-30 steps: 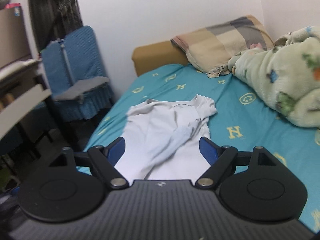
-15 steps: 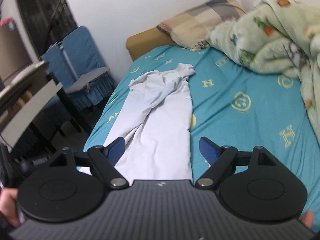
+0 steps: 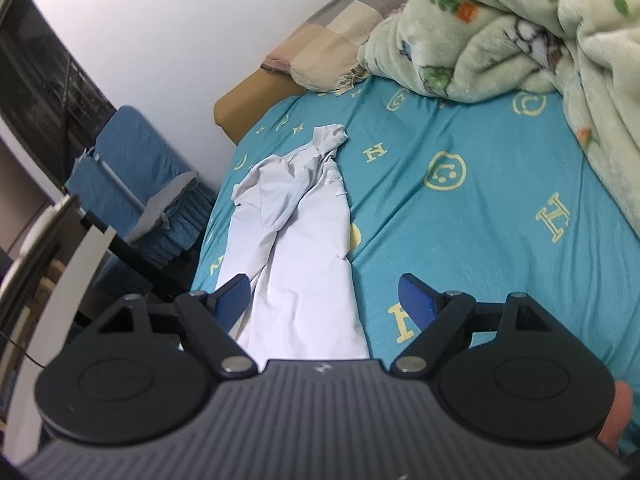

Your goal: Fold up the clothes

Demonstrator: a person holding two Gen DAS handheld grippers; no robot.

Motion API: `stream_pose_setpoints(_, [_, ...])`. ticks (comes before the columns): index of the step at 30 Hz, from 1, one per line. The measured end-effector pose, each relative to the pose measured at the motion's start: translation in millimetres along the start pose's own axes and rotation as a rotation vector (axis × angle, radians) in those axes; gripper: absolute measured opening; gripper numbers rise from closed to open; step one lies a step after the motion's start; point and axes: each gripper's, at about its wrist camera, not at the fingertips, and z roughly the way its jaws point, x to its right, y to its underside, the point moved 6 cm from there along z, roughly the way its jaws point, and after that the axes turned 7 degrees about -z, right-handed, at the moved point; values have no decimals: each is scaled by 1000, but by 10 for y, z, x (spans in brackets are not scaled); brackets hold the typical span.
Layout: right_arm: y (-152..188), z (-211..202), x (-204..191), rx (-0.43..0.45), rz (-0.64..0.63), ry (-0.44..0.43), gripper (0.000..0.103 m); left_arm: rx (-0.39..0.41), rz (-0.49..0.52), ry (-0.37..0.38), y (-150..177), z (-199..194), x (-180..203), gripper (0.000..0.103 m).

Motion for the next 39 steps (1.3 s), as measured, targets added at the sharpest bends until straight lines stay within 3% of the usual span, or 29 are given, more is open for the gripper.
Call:
stream_pose_setpoints(3, [-2, -26, 41, 3, 27, -20, 83, 2, 9, 41, 106, -271, 119, 7])
stream_pose_setpoints(7, [-14, -44, 34, 8, 40, -70, 83, 139, 188, 89, 391, -883, 449, 7])
stream_pose_setpoints(11, [-4, -21, 9, -6, 28, -86, 83, 261, 433, 188, 948, -1483, 816, 7])
stream_pose_setpoints(15, [39, 15, 31, -35, 36, -87, 83, 214, 674, 258, 1627, -1582, 1120, 7])
stream_pose_setpoints(18, [83, 37, 47, -63, 29, -80, 83, 112, 820, 279, 1990, -1490, 1237, 8])
stream_pose_setpoints(21, [147, 70, 48, -103, 29, -103, 83, 48, 887, 294, 2102, -1466, 1248, 20])
stream_pose_setpoints(24, [252, 149, 80, -172, 77, -140, 83, 6, 827, 328, 1956, -1500, 1185, 48])
stream_pose_setpoints(29, [478, 329, 130, -305, 131, -138, 78, -64, 575, 362, 1339, -1313, 974, 71])
stream_pose_setpoints(30, [525, 371, 144, -331, 142, -134, 73, -71, 523, 361, 1204, -1244, 929, 74])
stream_pose_setpoints(34, [743, 556, 221, -447, 178, -92, 68, -98, 328, 323, 744, -822, 726, 76])
stream_pose_setpoints(37, [934, 680, 230, -540, 184, -74, 67, -206, 145, 348, 667, -460, 592, 67])
stream_pose_setpoints(39, [1031, 703, 143, -572, 132, -69, 65, -219, 88, 321, 693, -329, 529, 67])
